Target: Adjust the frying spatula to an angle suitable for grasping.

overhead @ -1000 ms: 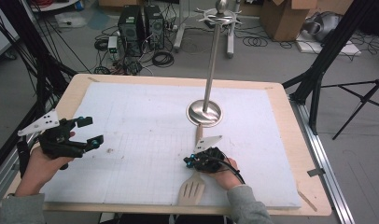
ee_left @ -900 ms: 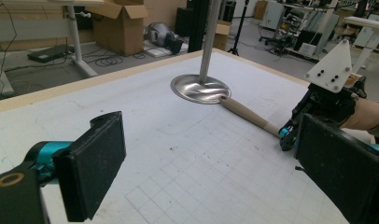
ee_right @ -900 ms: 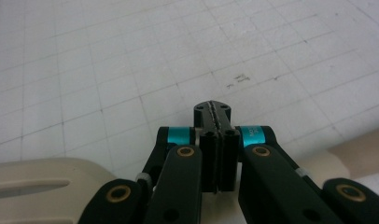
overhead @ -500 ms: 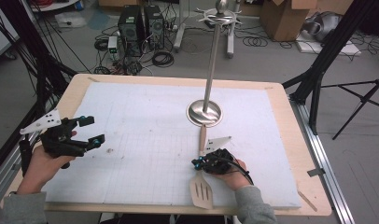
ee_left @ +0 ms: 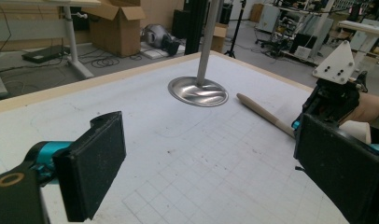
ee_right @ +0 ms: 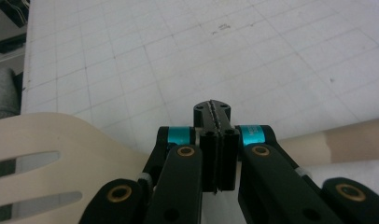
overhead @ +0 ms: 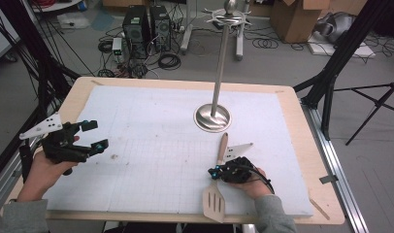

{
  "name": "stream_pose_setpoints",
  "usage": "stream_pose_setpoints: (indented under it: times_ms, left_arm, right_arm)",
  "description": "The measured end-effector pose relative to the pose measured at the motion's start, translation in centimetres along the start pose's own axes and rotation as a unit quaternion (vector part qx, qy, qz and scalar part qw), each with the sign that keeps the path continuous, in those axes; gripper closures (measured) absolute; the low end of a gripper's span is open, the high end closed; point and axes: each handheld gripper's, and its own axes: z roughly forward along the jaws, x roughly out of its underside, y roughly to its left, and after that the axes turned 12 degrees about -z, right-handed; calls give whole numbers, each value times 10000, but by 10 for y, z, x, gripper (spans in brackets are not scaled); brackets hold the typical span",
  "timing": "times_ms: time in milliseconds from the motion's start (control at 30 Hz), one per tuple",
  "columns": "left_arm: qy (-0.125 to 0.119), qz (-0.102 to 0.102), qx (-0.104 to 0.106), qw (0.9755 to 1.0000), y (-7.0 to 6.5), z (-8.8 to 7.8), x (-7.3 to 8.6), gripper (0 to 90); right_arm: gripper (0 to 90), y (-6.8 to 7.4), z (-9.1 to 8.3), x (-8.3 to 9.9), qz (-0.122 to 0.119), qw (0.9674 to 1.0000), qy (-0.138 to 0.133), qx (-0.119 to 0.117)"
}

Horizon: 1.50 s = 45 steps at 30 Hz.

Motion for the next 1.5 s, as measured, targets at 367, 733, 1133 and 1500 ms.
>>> stream_pose_setpoints:
  times_ms: [367,733,1133,1500]
  left_arm:
    - [-2,-6,-39,10000,1,0,0,95]
    - [-8,66,-68,10000,0,-4,2,98]
    - [6,70,-100,9999,-1,-5,3,97]
    - [-125,123,-145,9997,0,-10,4,92]
  right_arm:
    - [900,-20,-25,7,460,9921,-431,1086]
    - [900,-50,-23,29,876,9839,-22,1559]
    - [897,-49,-9,16,646,9866,-147,1494]
    - [897,-52,3,6,422,9900,-144,1337]
